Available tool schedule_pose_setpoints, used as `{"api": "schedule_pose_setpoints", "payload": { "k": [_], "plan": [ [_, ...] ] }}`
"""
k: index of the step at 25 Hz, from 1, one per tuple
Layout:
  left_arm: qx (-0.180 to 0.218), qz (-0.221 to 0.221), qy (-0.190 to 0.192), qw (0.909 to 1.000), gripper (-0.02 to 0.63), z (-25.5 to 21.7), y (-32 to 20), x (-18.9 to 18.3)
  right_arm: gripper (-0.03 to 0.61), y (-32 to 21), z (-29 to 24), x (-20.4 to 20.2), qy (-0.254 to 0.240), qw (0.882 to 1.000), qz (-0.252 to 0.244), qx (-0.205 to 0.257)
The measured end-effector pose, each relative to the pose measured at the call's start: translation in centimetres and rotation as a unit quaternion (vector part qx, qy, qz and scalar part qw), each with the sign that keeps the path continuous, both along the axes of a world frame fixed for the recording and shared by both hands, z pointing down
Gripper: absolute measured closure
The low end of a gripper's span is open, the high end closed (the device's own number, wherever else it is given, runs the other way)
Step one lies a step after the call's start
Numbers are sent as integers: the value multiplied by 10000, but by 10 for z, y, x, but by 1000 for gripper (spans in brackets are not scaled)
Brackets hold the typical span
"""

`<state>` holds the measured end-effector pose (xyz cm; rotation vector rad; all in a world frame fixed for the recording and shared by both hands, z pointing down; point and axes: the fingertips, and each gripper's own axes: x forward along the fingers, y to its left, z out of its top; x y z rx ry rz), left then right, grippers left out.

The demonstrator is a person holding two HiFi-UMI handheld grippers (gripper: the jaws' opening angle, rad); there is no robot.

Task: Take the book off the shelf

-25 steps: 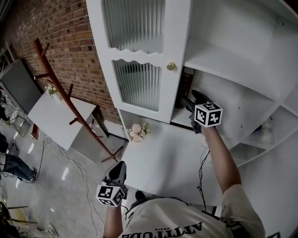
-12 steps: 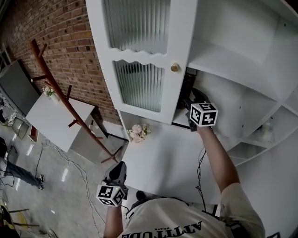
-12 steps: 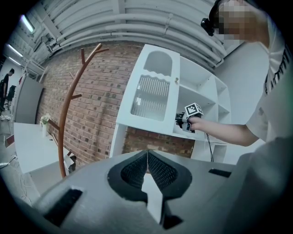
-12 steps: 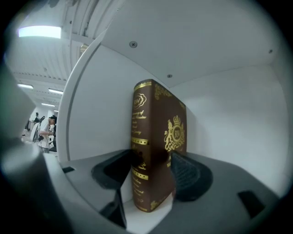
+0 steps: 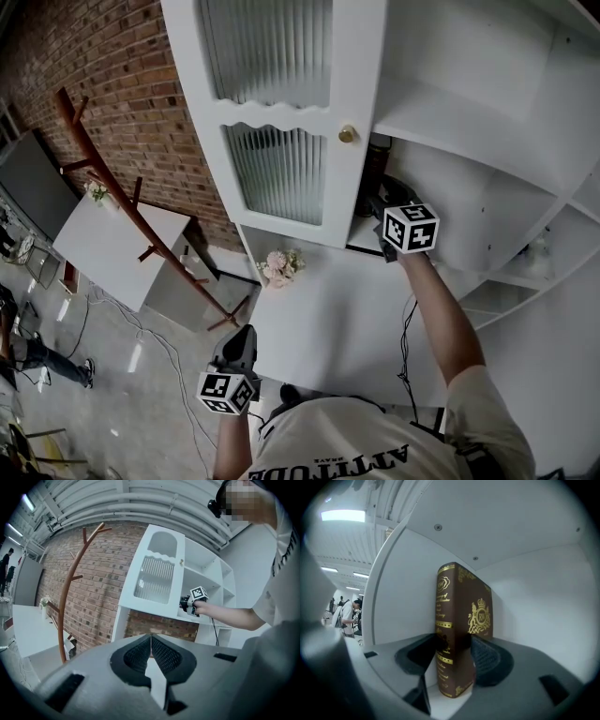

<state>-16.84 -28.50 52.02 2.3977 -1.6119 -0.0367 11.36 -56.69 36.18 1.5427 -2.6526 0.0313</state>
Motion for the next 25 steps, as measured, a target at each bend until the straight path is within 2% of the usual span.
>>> {"api": "schedule_pose_setpoints", "payload": {
  "k": [25],
  "plan": [
    [-10, -1, 66, 10000, 588, 2, 25, -1, 333, 41, -2, -5, -16, 9998, -189, -51]
  ]
}}
